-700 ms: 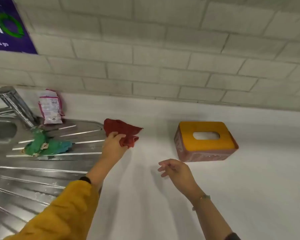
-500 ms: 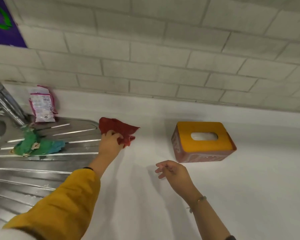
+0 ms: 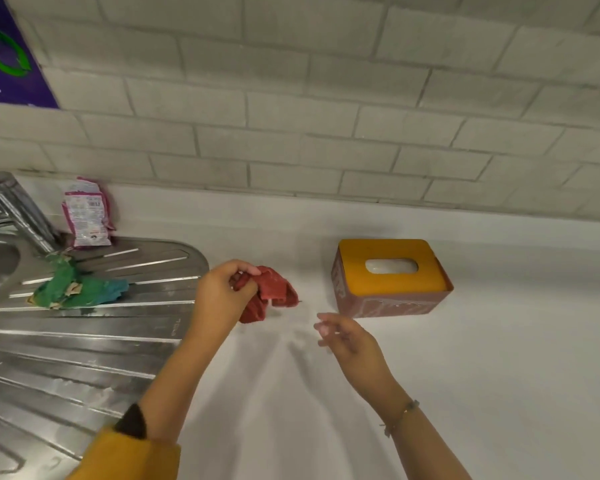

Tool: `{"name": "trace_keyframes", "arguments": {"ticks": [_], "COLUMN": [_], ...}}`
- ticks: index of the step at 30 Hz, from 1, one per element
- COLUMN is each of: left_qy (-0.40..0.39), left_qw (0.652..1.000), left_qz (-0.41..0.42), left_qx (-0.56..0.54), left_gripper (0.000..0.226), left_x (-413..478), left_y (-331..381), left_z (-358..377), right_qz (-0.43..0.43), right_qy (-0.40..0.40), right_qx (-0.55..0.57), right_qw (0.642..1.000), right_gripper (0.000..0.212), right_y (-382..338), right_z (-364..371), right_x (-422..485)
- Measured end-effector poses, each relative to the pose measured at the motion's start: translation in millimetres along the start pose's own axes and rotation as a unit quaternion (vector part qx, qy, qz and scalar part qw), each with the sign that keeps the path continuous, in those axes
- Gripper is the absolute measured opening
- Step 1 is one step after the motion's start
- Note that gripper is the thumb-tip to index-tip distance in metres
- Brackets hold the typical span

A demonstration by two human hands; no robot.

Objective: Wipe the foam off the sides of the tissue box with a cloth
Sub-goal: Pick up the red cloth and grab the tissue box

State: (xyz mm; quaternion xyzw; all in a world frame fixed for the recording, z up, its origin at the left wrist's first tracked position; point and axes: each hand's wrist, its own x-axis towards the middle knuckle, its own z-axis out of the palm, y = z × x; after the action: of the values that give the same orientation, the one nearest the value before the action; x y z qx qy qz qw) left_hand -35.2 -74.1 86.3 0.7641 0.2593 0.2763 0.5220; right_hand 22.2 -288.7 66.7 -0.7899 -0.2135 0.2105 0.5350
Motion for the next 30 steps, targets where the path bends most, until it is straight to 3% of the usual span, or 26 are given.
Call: {"name": "trace_keyframes", "arguments": {"ticks": [2,5,7,9,11,12,15,17,19,22,27,30], "left_qy": [-0.021,-0.073,-0.115,-0.154,-0.212,-0.251,-0.36,-0.403,-0.382,-0.303,-0.294,-0.29], "left_qw": [0.999,0.992,0.986,0.979,0.969,0.961,0.926,0.908,0.922,0.951,0.932,0.913], "left_qz": [0.0,0.027,0.056,0.078,0.087,0.081,0.01,-0.019,0.0,0.038,0.075,0.097], "left_qx": [-0.041,-0.104,-0.111,-0.107,-0.095,-0.087,-0.11,-0.112,-0.056,0.046,0.198,0.269], "left_gripper": [0.039,0.042,0.039,0.038,0.037,0.037,0.041,0.047,0.041,0.026,0.028,0.033], "left_x": [-35.2,-82.3,-106.1,-124.3,-138.8,-146.4,-151.8,-143.7,-123.1,-83.8,-37.4,-24.4], "left_y": [22.4,49.1,62.1,68.7,73.4,77.0,77.2,80.1,82.3,83.8,78.0,74.5], "left_z": [8.5,26.9,43.0,60.9,77.3,88.0,99.9,110.1,119.0,141.9,194.2,216.8], "right_qz": [0.013,0.075,0.099,0.122,0.138,0.13,0.132,0.127,0.12,0.125,0.13,0.108], "right_qy": [-0.012,-0.059,-0.072,-0.051,-0.019,-0.01,0.008,0.065,0.1,0.15,0.184,0.17], "right_qx": [0.042,0.196,0.328,0.466,0.547,0.559,0.567,0.562,0.522,0.463,0.464,0.446], "right_qw": [0.999,0.976,0.937,0.875,0.826,0.819,0.813,0.815,0.838,0.865,0.857,0.872], "right_gripper": [0.037,0.076,0.075,0.065,0.051,0.042,0.028,0.048,0.073,0.086,0.069,0.051], "right_y": [-2.6,0.0,5.3,9.1,14.3,17.6,34.2,52.3,66.6,79.5,87.7,84.2], "right_z": [-6.4,-10.7,-13.2,-18.9,-31.4,-43.3,-67.0,-87.2,-100.9,-113.9,-131.0,-139.2], "right_x": [-13.9,-34.2,-49.6,-62.9,-73.2,-81.2,-92.3,-105.4,-117.9,-132.3,-148.9,-157.7]}}
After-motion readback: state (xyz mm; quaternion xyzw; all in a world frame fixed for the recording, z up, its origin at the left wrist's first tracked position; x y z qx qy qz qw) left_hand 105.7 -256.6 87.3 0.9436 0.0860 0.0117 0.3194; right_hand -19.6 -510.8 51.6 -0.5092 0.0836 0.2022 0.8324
